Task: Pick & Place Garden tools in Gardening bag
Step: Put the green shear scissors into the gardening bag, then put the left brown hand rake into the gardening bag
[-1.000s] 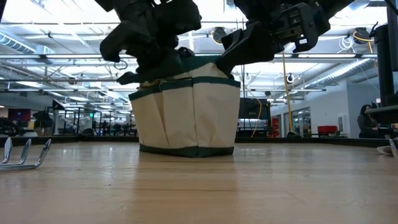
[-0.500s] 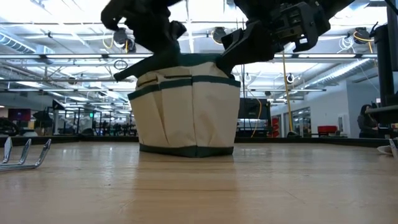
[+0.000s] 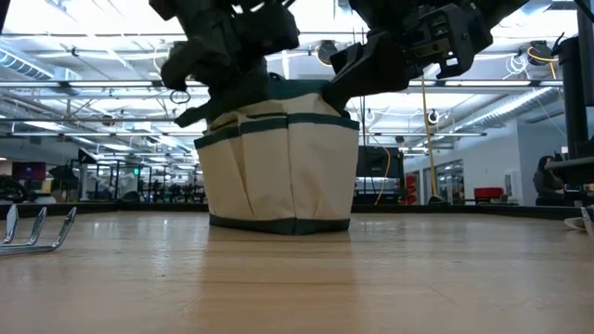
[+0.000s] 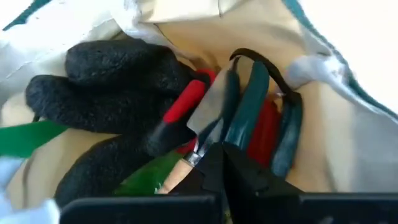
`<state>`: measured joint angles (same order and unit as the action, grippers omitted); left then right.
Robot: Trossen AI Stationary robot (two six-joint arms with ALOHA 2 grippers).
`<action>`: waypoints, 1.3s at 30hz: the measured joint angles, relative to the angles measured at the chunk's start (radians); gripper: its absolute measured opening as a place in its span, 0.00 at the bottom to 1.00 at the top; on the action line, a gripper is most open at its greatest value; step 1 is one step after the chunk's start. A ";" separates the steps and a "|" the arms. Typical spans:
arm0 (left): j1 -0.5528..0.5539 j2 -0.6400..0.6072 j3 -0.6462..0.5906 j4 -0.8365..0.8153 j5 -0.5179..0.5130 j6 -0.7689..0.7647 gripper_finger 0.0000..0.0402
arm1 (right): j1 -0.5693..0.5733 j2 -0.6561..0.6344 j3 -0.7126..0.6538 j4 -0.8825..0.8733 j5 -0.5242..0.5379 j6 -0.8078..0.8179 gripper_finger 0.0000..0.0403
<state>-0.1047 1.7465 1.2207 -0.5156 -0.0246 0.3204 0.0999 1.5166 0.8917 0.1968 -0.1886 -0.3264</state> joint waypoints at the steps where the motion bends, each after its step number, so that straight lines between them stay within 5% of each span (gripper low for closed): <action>1: 0.000 0.007 0.000 -0.003 0.000 0.004 0.01 | 0.000 0.000 0.000 0.000 0.000 0.000 0.00; 22: -0.002 -0.030 -0.005 -0.007 0.027 0.003 0.02 | 0.000 0.000 0.000 0.000 0.000 0.003 0.00; 39: -0.029 -0.227 -0.004 -0.059 0.014 -0.051 0.35 | 0.000 0.000 0.000 -0.006 0.002 0.080 0.11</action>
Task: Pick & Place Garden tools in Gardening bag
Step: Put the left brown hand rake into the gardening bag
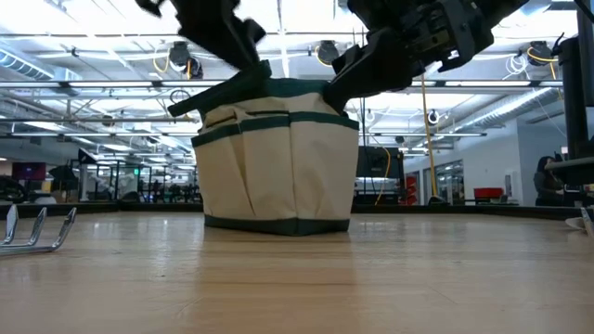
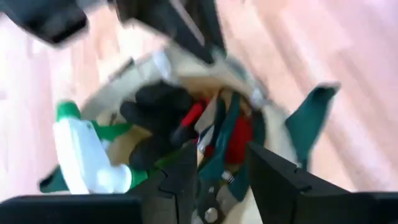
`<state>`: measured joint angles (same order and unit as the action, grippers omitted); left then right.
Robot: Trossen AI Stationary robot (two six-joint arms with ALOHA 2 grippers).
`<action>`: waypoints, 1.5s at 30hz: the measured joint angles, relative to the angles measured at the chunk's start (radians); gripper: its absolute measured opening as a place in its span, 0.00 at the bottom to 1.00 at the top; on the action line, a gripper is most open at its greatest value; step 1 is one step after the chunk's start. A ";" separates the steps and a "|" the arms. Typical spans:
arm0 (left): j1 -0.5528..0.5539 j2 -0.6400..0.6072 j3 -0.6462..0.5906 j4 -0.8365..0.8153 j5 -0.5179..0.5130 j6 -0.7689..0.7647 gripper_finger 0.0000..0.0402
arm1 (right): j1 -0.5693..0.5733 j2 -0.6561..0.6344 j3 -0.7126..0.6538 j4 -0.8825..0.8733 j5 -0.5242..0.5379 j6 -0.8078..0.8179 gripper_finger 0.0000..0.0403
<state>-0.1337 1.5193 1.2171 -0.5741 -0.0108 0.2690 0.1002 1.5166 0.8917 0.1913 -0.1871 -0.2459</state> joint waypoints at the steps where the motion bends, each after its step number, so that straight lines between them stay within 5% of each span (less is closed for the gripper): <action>1: -0.006 -0.013 0.001 -0.001 0.001 -0.006 0.35 | 0.000 0.000 0.000 0.000 0.000 0.000 0.13; 14: -0.150 -0.087 0.000 -0.194 0.003 -0.297 0.32 | 0.014 -0.005 0.000 0.080 0.003 0.001 0.34; 30: -0.415 -0.025 0.002 -0.205 -0.089 -0.675 0.32 | 0.027 -0.005 0.000 0.126 0.004 0.027 0.36; 33: -0.462 0.002 0.001 -0.206 -0.111 -0.843 0.32 | 0.027 -0.005 0.000 0.126 0.004 0.028 0.36; 39: -0.514 0.063 0.002 -0.206 -0.052 -1.451 0.32 | 0.027 -0.006 0.000 0.131 0.003 0.048 0.36; 45: -0.557 0.150 0.002 -0.181 0.006 -1.659 0.32 | 0.027 -0.006 0.000 0.133 0.003 0.046 0.36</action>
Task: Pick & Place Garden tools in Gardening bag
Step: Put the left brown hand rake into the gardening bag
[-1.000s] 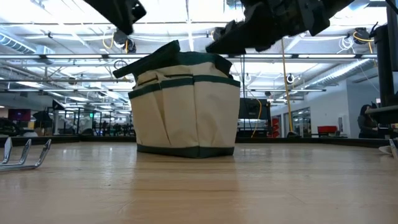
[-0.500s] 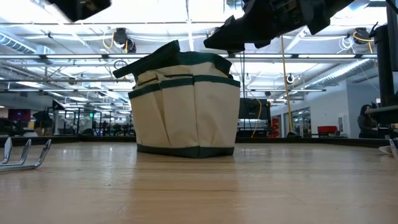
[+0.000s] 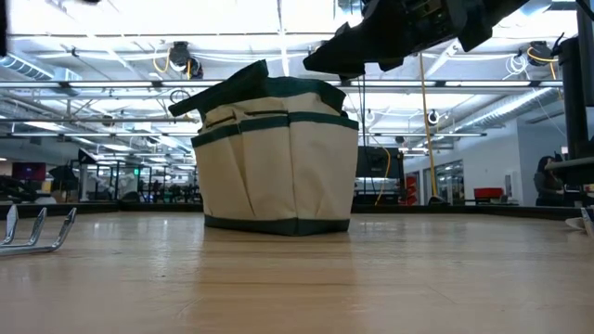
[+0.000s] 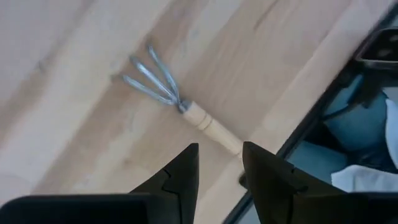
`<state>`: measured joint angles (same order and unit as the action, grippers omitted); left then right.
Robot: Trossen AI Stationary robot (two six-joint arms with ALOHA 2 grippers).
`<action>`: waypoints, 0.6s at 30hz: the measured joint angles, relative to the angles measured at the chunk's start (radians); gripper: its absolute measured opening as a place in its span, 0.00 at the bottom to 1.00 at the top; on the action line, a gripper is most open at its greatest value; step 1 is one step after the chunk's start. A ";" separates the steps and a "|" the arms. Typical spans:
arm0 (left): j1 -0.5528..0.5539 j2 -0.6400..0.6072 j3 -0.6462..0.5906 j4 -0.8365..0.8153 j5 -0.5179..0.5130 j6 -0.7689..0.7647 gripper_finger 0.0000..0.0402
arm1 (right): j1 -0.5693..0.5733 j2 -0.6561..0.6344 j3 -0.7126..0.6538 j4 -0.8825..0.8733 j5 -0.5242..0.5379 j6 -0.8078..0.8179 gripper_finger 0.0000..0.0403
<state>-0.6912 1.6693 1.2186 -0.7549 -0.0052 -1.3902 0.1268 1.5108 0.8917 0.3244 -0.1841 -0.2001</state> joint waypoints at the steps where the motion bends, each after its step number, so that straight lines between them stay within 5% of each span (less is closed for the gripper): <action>1: -0.005 0.014 0.000 0.006 0.009 -0.027 0.32 | 0.000 0.000 0.000 0.000 0.000 -0.001 0.36; 18: -0.011 0.169 0.000 0.080 0.061 -0.294 0.32 | 0.000 0.000 0.000 0.000 0.000 -0.002 0.36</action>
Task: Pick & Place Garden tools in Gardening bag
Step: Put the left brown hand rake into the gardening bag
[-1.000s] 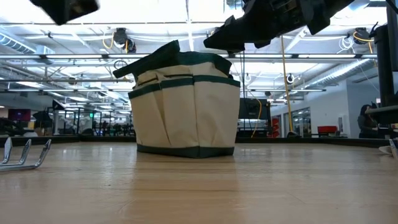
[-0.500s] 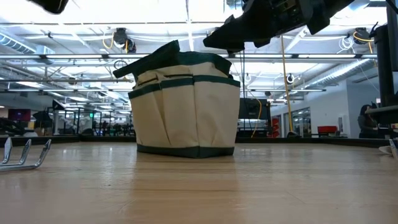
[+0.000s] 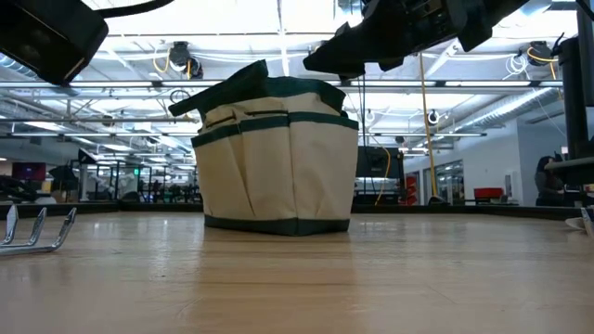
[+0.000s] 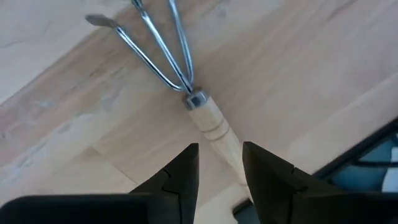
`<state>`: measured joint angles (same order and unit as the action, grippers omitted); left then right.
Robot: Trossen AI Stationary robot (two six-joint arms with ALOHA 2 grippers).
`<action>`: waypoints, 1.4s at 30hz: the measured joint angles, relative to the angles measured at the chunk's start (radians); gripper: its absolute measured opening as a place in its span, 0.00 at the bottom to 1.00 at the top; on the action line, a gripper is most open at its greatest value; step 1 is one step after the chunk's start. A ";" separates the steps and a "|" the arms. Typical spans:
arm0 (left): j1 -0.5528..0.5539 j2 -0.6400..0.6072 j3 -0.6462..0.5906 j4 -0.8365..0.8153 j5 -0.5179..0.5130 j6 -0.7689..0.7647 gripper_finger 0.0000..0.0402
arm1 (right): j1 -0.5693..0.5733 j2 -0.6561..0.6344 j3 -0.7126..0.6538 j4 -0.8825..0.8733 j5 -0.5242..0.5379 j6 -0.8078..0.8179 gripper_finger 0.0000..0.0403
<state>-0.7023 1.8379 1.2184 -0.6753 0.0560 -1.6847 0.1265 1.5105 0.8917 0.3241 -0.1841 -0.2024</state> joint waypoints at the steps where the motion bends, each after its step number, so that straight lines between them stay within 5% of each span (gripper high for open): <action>1: 0.000 0.002 0.000 0.001 -0.007 -0.004 0.32 | 0.000 0.000 0.000 0.000 0.000 0.000 0.36; 42: -0.036 0.011 0.000 0.040 -0.104 -0.131 0.32 | 0.034 0.000 0.000 0.008 0.000 -0.022 0.36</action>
<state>-0.7379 1.8488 1.2184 -0.6351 -0.0483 -1.8160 0.1607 1.5105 0.8917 0.3325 -0.1837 -0.2245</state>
